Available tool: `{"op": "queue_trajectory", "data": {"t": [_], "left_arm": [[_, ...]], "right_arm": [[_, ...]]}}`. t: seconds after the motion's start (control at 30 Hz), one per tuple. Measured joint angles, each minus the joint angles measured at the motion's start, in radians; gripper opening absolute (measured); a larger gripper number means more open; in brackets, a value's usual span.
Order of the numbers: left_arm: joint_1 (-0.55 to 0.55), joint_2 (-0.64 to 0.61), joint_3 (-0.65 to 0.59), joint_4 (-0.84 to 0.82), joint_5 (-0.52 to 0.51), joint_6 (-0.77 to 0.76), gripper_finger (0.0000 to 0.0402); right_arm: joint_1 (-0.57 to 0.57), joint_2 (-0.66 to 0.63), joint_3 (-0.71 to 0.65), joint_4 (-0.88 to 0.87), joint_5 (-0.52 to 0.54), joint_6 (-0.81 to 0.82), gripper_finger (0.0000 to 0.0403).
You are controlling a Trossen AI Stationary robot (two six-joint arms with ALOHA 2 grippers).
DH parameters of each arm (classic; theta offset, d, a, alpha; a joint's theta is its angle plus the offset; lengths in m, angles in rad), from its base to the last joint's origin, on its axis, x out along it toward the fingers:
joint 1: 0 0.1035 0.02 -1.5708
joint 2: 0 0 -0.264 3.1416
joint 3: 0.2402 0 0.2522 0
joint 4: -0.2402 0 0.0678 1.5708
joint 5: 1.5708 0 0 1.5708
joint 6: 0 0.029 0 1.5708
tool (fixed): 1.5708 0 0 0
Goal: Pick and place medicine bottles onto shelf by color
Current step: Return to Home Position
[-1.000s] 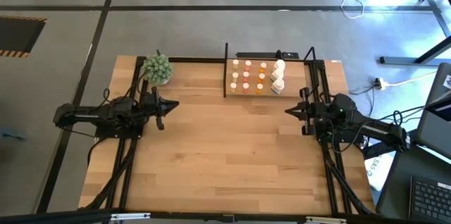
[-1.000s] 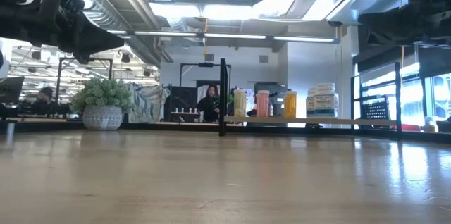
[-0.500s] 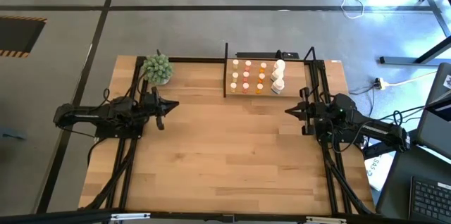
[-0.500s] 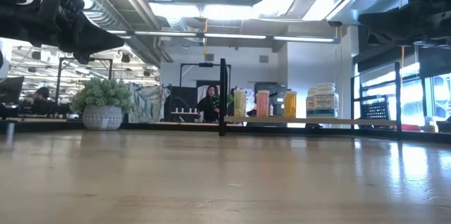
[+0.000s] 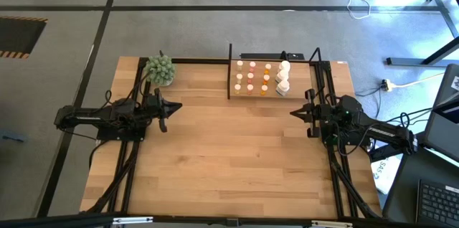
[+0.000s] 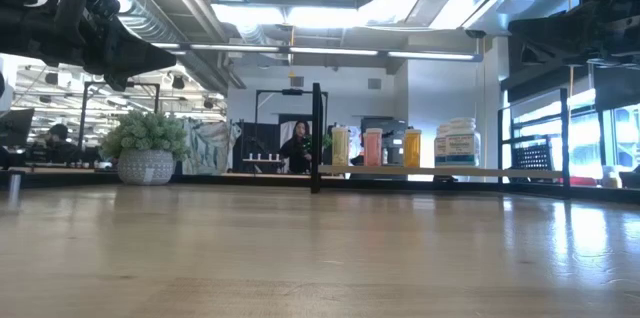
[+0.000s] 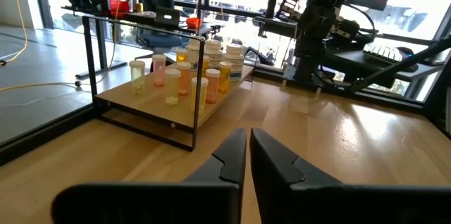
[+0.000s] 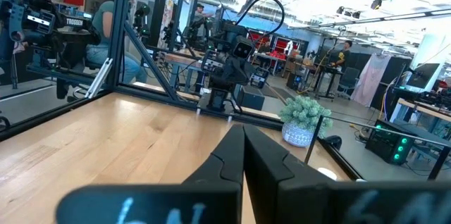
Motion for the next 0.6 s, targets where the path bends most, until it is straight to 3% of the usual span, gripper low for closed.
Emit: {"op": "queue_trajectory", "data": {"t": [0.6], "left_arm": [[0.0,0.0,0.0,0.0,0.0,0.0,0.0023]], "right_arm": [[0.0,0.0,0.0,0.0,0.0,0.0,0.001]]}}
